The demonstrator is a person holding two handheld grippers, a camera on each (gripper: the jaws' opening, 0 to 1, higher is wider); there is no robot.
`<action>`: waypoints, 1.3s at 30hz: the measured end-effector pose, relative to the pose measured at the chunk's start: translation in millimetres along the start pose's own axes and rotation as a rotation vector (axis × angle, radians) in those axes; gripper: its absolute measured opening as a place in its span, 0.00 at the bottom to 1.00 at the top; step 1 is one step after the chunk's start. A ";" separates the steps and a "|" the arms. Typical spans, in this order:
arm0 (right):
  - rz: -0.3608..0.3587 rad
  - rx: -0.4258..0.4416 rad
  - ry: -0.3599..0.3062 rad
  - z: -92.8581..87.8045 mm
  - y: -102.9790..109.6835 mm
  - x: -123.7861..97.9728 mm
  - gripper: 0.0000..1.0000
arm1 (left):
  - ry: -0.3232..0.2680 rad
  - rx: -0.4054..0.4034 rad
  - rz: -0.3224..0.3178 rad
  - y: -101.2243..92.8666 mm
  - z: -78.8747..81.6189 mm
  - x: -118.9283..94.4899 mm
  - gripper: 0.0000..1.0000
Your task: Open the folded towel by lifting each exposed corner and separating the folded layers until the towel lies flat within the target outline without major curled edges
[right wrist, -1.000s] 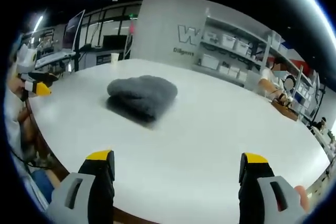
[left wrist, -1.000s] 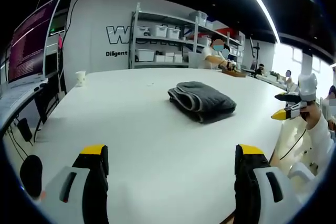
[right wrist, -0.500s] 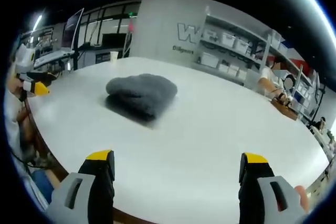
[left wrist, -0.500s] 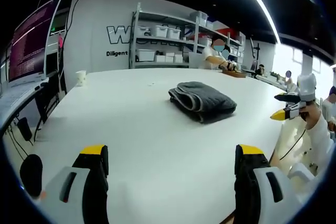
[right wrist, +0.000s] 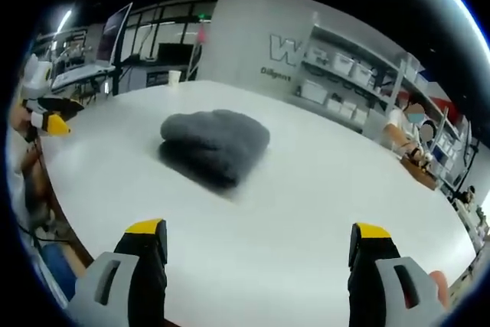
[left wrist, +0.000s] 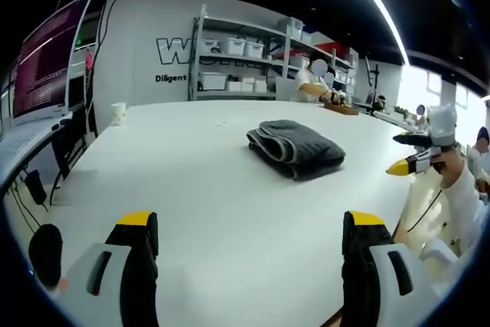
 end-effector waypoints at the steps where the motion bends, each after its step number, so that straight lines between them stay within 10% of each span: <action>1: 0.003 -0.013 -0.002 3.0 1.5 2.8 0.99 | 0.000 -0.001 0.001 0.5 -0.1 -0.1 0.99; 39: 0.143 -0.259 -0.062 76.2 80.4 90.5 0.99 | -0.008 -0.012 0.015 6.5 2.6 -4.3 0.99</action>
Point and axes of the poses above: the point that each gripper's makers call its tool centre point, and the gripper's own axes: x roughly forward along the fingers, y roughly to its left, z roughly out of its top, the point moved 3 cm from there along -x, roughly backward along the fingers, and after that the axes turned 3 degrees about -y, right-handed, at the moved point
